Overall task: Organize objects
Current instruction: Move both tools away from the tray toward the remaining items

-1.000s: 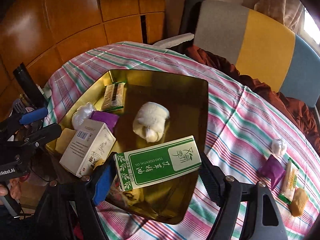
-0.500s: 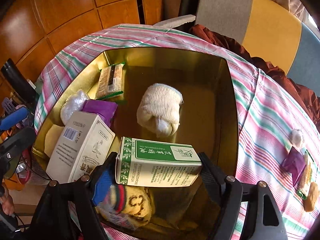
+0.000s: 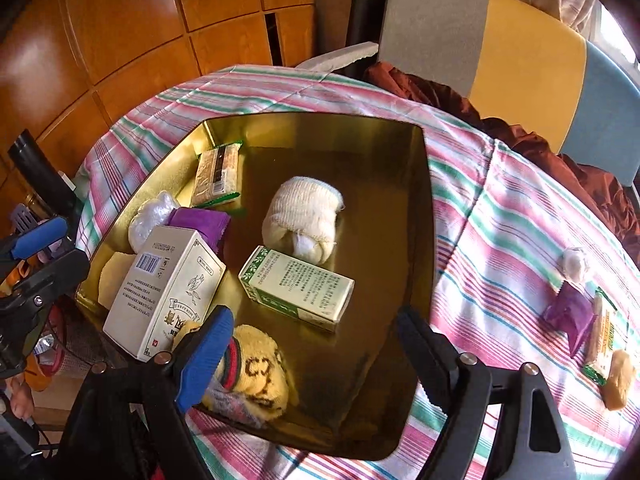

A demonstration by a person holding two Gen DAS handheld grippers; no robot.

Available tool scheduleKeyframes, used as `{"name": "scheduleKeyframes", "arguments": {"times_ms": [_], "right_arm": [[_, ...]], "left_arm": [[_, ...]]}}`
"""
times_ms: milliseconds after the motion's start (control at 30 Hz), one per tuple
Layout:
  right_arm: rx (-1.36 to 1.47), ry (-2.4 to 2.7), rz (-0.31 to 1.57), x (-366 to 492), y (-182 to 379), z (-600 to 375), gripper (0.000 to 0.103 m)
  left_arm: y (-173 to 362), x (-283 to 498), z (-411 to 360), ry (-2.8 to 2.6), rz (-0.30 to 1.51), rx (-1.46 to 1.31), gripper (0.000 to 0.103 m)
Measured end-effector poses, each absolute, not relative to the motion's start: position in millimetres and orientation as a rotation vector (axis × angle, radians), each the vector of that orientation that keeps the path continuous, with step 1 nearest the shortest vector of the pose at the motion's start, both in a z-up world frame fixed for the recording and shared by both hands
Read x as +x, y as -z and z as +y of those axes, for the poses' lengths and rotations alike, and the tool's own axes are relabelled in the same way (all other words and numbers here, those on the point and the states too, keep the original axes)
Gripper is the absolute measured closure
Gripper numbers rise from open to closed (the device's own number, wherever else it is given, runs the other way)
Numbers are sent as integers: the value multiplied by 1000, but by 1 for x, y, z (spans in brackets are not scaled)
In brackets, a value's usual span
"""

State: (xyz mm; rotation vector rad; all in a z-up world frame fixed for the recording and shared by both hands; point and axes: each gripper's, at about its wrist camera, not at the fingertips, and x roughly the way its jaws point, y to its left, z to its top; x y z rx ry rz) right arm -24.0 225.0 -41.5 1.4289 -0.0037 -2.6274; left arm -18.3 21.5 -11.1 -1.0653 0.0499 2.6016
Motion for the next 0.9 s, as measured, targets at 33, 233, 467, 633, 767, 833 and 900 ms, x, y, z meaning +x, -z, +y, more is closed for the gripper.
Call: {"name": "scheduleKeyframes", "arguments": {"times_ms": [33, 233, 467, 633, 767, 833, 900], "right_arm": [[1417, 2637, -11, -21, 38, 229, 17], [1385, 2720, -58, -5, 21, 264, 17], [1459, 2802, -68, 6, 22, 315, 17], [1519, 2861, -99, 14, 27, 358, 17], [1572, 2920, -100, 19, 27, 395, 17], [1584, 2951, -124, 22, 27, 416, 17], [1598, 2997, -162, 26, 29, 438, 17]], "left_arm": [[10, -18, 22, -2601, 54, -1062, 22], [4, -17, 34, -2589, 93, -1041, 22], [-1, -13, 53, -2552, 146, -1016, 22], [-4, -12, 69, -2526, 188, -1000, 22], [-6, -12, 85, -2501, 228, -987, 22], [-8, -12, 94, -2483, 247, -980, 22], [-9, -12, 104, -2470, 266, -973, 22]]}}
